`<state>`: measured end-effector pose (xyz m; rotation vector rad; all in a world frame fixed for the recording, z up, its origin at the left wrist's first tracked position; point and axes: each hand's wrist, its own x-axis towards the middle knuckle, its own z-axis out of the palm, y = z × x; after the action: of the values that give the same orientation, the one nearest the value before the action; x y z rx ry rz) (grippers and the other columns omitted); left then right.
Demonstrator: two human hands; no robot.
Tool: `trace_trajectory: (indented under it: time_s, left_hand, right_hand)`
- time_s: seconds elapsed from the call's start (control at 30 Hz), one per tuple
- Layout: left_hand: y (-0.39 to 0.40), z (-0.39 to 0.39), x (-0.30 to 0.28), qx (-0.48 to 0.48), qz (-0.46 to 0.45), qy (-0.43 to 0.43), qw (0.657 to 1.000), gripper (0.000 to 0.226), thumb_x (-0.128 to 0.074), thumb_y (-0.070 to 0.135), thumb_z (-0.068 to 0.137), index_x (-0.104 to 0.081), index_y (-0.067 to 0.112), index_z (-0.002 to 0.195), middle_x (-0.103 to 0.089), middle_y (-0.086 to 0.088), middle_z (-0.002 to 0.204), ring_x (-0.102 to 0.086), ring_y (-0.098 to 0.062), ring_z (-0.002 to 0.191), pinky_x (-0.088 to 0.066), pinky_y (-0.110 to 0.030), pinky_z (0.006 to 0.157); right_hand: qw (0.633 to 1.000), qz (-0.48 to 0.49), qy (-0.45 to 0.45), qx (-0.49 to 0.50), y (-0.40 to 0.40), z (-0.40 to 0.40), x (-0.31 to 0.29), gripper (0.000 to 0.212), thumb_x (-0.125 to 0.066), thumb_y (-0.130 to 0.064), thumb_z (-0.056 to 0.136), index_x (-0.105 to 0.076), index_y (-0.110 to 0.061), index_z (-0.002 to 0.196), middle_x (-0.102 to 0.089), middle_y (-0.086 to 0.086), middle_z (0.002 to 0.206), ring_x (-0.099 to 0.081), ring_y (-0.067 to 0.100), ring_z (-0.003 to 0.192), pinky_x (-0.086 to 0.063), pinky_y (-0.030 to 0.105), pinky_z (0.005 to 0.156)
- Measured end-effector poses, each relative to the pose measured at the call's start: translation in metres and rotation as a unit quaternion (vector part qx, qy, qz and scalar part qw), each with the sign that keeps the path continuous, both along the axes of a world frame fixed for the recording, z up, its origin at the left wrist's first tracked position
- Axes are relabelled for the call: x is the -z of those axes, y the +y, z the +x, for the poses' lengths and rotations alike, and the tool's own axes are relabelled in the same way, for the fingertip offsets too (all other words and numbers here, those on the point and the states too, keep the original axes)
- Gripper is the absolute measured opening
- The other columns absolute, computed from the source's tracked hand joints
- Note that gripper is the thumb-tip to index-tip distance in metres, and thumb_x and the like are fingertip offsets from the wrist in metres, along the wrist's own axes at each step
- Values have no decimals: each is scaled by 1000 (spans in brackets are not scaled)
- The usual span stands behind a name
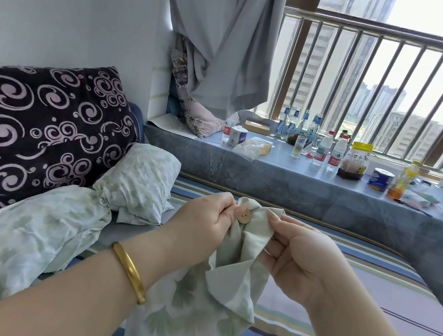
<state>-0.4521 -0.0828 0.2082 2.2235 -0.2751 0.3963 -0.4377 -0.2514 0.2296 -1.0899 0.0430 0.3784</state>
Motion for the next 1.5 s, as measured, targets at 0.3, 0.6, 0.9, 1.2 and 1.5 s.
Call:
trace_trajectory:
  time_s: [0.3, 0.6, 0.9, 1.2, 1.5]
  left_hand:
    - [3, -1, 1, 8, 2, 22, 1000, 37, -47, 32, 103, -43, 23, 68, -42, 14, 45, -36, -8, 49, -30, -30, 56]
    - [-1, -5, -1, 0, 45, -10, 999, 33, -47, 27, 103, -43, 22, 70, -40, 9, 56, -38, -8, 54, -29, -29, 57]
    - [-6, -5, 2, -1, 37, -34, 999, 33, -50, 31, 102, -43, 24, 70, -42, 9, 60, -40, -8, 56, -31, -29, 59]
    - [-3, -5, -3, 54, -3, -32, 998, 34, -50, 24, 103, -44, 17, 71, -40, 8, 63, -38, -9, 61, -35, -29, 66]
    - [-17, -3, -3, -26, -136, 107, 985, 66, -50, 78, 81, -44, 21, 48, -32, 13, 39, -34, -5, 40, -30, -22, 49]
  right_hand:
    - [1000, 15, 0, -7, -3, -1, -1, 21, -51, -7, 98, -67, 3, 106, -75, 21, 86, -72, 25, 62, -61, 39, 63]
    - [999, 3, -15, -28, -3, -2, 0, 31, -48, -16, 101, -70, 5, 99, -75, 22, 89, -73, 28, 66, -60, 44, 68]
    - [993, 113, 25, 10, 7, -4, 8, 20, -44, -1, 96, -63, -2, 91, -65, 11, 60, -61, 19, 49, -57, 29, 50]
    - [996, 88, -5, 0, 18, -10, 20, 27, -54, 3, 94, -75, 0, 78, -73, 14, 73, -70, 16, 59, -62, 27, 63]
    - [920, -294, -205, 159, 19, -14, 16, 17, -76, -15, 84, -71, -16, 68, -73, 5, 67, -64, 17, 65, -56, 38, 68]
